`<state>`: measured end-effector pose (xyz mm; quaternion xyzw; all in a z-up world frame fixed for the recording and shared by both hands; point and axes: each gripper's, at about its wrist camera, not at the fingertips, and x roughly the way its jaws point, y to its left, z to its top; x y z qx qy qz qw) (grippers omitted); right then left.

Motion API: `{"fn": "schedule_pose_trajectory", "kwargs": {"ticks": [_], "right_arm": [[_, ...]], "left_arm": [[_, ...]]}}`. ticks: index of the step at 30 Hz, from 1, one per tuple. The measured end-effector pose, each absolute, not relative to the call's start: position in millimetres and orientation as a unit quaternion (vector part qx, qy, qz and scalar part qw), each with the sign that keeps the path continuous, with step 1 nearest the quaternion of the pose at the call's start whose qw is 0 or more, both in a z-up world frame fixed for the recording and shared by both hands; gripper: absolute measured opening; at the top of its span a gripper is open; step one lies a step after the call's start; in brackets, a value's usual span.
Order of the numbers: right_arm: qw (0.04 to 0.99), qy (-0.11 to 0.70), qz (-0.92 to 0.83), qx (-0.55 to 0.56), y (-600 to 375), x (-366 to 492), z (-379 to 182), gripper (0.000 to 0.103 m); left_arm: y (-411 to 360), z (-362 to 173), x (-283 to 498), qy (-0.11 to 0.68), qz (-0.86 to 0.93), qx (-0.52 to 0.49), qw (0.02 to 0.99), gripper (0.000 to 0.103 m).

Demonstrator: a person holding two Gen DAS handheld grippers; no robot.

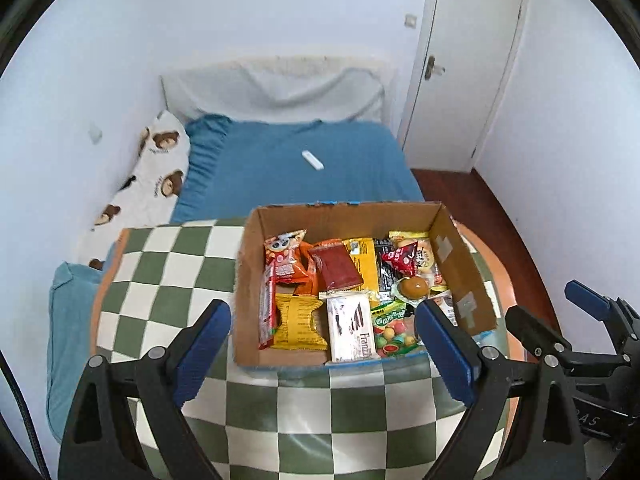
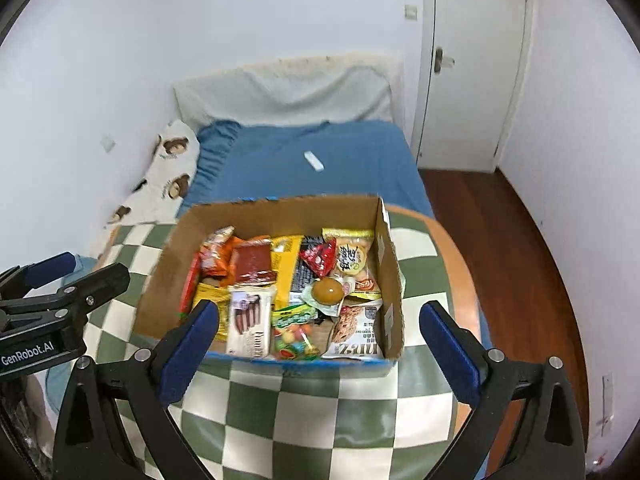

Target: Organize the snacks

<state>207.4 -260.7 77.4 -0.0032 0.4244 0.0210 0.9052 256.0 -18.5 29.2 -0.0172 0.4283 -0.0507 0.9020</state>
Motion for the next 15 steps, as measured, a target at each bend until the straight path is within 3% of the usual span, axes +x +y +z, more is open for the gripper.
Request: {"fn": "schedule_pose_trajectory", "kwargs": {"ticks": [15], "right_arm": [[0.936, 0.35, 0.023, -0.002, -258, 97, 142, 0.103]], "left_arm": [[-1, 71, 153, 0.375, -0.028, -0.007, 0.927, 0.095]]}}
